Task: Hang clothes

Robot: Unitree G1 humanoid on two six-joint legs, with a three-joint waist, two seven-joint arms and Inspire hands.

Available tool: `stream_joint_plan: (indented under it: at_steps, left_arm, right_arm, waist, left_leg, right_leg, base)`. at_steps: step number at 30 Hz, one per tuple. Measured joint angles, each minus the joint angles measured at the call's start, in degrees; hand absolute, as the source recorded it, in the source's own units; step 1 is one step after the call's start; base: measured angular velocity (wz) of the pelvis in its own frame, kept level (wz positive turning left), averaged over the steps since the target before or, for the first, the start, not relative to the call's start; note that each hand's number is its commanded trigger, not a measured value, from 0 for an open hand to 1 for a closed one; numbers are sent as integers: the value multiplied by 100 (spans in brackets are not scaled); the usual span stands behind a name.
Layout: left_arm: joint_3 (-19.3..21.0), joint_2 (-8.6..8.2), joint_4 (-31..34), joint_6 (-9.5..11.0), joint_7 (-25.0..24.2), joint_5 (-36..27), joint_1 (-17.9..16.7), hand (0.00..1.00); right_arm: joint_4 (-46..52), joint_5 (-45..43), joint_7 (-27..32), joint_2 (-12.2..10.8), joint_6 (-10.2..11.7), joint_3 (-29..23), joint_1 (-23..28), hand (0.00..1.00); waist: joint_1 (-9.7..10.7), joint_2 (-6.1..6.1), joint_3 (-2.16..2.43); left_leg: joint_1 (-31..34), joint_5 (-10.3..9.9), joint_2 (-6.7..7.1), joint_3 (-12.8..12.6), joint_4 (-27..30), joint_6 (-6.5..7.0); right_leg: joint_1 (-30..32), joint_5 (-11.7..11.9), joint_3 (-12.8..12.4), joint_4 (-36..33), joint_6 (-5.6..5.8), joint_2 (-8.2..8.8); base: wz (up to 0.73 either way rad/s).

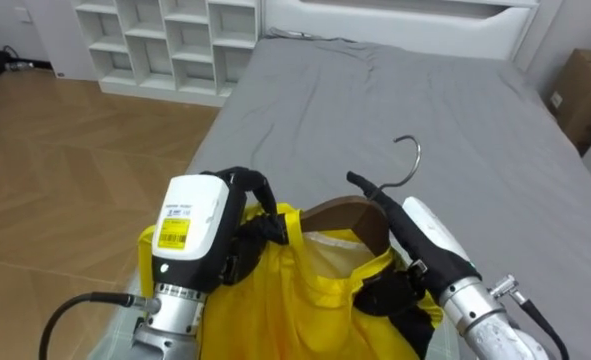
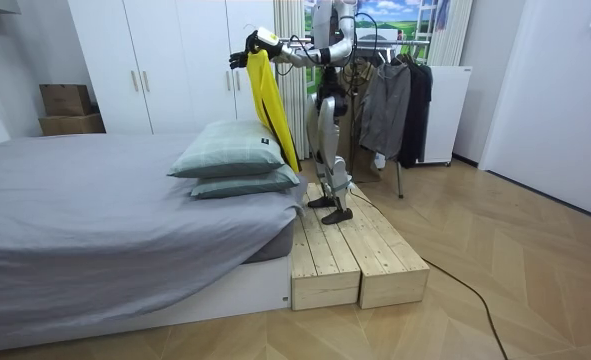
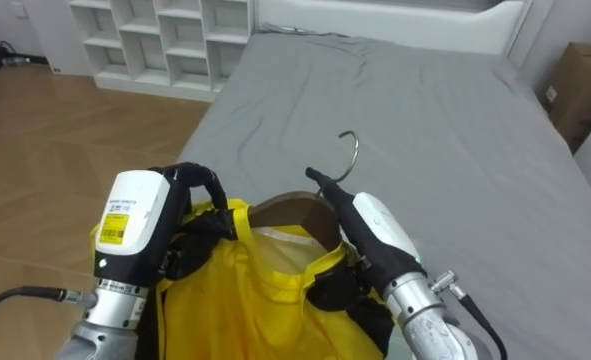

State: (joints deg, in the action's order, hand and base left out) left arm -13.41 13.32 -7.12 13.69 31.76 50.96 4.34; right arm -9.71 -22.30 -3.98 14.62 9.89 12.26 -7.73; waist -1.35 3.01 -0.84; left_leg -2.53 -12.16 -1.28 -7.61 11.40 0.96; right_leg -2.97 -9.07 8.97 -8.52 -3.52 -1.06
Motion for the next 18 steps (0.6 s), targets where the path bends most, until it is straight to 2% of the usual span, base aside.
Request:
stream_joint_plan:
  at_steps: [11, 12, 13, 14, 15, 18]
  left_arm:
    - [-3, 18, 0, 0, 2, 48, 4, 100]
    - [-3, 18, 0, 0, 1, 48, 3, 100]
    - [-3, 18, 0, 0, 1, 48, 3, 100]
    - [-3, 18, 0, 0, 1, 48, 3, 100]
    - [-3, 19, 0, 0, 1, 48, 3, 100]
    - [-2, 27, 0, 0, 1, 48, 3, 100]
  right_arm:
    - [-88, 0, -49, -27, 0, 0, -50, 0]
    - [-92, 0, -50, -27, 0, 0, -49, 31]
    - [-92, 0, -52, -27, 0, 0, -49, 56]
    - [-92, 0, -55, -27, -1, 0, -49, 65]
    - [-92, 0, -58, -27, -2, 0, -49, 100]
    - [-93, 0, -85, -27, -6, 0, -49, 100]
  waist:
    - [-47, 0, 0]
    - [-46, -1, 0]
    - [-46, 0, -1]
    - [-46, 0, -1]
    - [-47, 0, -2]
    - [-47, 1, -6]
  left_leg:
    - [22, 0, -5, 39, -13, 0]
    - [22, 0, -5, 47, -16, 0]
    - [23, 0, -5, 50, -18, 0]
    - [23, 0, -5, 56, -22, 0]
    - [24, 0, -5, 61, -23, 0]
    - [27, 0, -5, 66, -24, 0]
  right_leg:
    - [-2, 0, 44, 37, 0, -2]
    - [-4, 0, 45, 37, 0, -2]
    - [-4, 0, 45, 37, 0, -2]
    - [-4, 0, 48, 37, 0, -1]
    - [-4, 0, 49, 37, 0, 0]
    - [-4, 0, 52, 38, 0, 2]
  base:
    - [0]
    - [0]
    - [3]
    - [0]
    - [0]
    - [0]
